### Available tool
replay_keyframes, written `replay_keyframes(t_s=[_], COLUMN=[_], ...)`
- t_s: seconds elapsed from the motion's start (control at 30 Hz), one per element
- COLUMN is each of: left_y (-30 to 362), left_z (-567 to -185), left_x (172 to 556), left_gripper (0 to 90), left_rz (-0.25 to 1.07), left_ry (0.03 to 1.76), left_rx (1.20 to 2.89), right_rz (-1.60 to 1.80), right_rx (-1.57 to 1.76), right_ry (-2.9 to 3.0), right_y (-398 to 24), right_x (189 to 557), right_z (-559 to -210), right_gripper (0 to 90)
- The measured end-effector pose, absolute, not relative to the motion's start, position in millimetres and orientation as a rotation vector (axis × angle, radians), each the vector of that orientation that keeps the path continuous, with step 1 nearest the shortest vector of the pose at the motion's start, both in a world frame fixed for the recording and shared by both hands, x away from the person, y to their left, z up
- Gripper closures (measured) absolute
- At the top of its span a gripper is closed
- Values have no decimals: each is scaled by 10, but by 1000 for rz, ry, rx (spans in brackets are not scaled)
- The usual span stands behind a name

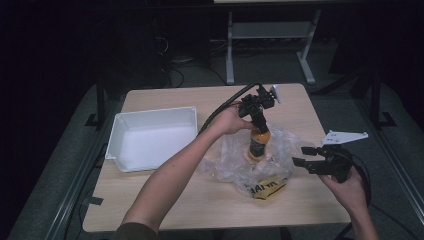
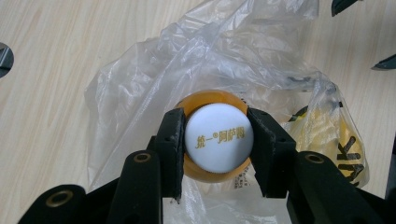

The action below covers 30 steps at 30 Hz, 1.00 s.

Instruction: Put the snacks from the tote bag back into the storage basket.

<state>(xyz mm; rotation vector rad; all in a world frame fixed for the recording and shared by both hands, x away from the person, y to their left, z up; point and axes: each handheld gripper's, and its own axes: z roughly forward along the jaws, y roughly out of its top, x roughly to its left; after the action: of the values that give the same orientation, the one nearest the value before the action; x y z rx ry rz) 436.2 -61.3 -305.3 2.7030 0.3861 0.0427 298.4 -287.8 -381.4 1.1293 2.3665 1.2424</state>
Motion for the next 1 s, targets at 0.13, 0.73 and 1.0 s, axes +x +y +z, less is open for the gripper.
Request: replay_keyframes(t_s=[0.13, 0.73, 1.0], left_y=[-621, -595, -552], left_z=[-3047, -2768, -2517], left_x=[4342, 4280, 4219], left_gripper=[593, 595, 595], left_rz=[46, 94, 110], left_ry=[385, 407, 410], left_rx=[2706, 2671, 2645], right_rz=[1243, 1247, 1244], right_rx=[1121, 1141, 1140], right_ry=[2367, 2346, 2334], right_y=[-2871, -2905, -2918], right_x=[2989, 2985, 2984], right_z=[-3815, -3803, -3804], right_gripper=[409, 393, 377])
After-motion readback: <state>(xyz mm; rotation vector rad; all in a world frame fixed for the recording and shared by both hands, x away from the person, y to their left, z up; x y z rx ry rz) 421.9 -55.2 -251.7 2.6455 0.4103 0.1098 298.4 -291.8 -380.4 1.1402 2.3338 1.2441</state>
